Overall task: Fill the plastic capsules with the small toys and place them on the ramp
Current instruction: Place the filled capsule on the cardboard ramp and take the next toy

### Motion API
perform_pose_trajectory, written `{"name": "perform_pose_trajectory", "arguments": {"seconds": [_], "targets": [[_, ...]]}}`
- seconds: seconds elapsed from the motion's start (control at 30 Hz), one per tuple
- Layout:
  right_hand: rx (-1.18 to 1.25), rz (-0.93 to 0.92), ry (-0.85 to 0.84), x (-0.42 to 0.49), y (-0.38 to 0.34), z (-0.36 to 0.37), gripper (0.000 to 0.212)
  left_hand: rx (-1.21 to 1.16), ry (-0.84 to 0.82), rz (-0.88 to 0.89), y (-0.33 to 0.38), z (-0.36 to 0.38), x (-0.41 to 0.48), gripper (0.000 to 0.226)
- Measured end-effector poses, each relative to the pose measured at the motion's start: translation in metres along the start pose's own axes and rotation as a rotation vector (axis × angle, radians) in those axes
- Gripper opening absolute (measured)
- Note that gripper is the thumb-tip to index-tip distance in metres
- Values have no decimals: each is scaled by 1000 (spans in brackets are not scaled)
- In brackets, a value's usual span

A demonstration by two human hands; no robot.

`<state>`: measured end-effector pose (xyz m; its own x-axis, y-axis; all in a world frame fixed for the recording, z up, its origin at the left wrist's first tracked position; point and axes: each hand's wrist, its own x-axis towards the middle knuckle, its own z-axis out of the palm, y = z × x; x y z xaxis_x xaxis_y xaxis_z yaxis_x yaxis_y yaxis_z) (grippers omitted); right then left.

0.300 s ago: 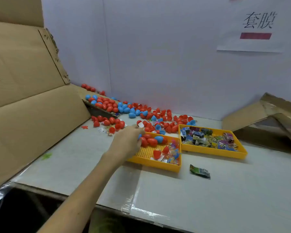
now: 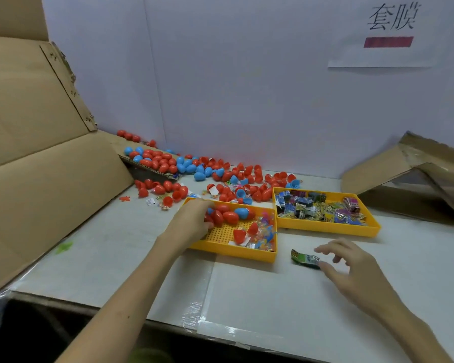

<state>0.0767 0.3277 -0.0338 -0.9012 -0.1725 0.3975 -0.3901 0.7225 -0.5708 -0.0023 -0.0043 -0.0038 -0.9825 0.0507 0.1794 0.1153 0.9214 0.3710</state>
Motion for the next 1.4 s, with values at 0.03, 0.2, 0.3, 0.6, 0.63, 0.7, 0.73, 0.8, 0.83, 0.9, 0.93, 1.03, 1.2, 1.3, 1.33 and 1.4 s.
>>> {"name": "perform_pose_trajectory", "arguments": {"seconds": [0.03,0.2,0.3,0.6,0.63,0.7,0.73,0.8,0.83,0.9,0.93,1.03,1.2,1.3,1.33,1.4], "targets": [[-26,37,-70,4,6,2,33,-12,-11,-6,-1,-1,-1,46],[-56,56,-145,13,23,14,24,13,125,55,-8,2,-3,35],[-92,44,-105,11,25,19,25,-169,295,163,9,3,-7,35],[-148,-146,59,0,22,23,17,-482,83,597,116,72,-56,23],[-156,-154,72,-2,21,22,17,-470,79,593,120,81,-57,24],[-164,-164,95,-5,19,22,15,-411,104,615,125,91,-57,28],[-166,-176,108,-6,18,22,14,-359,126,650,127,94,-57,28],[-163,-188,117,-7,17,21,14,-284,154,709,128,98,-57,25],[-152,-187,121,-6,19,21,15,-264,166,717,128,99,-59,24],[-114,-171,126,-6,22,21,16,-225,188,711,128,101,-61,16],[-94,-157,127,-6,23,21,17,-201,188,709,129,102,-61,14],[-47,-90,110,-6,27,20,19,-149,131,672,133,104,-57,16],[-4,-41,92,-5,29,17,20,-115,-40,615,136,102,-52,20],[63,-2,78,-3,32,17,20,-167,-88,593,138,105,-51,21],[94,10,80,-3,33,18,21,-190,-95,581,137,107,-51,20],[150,31,85,-3,34,17,24,-258,-88,559,135,109,-52,16]]}}
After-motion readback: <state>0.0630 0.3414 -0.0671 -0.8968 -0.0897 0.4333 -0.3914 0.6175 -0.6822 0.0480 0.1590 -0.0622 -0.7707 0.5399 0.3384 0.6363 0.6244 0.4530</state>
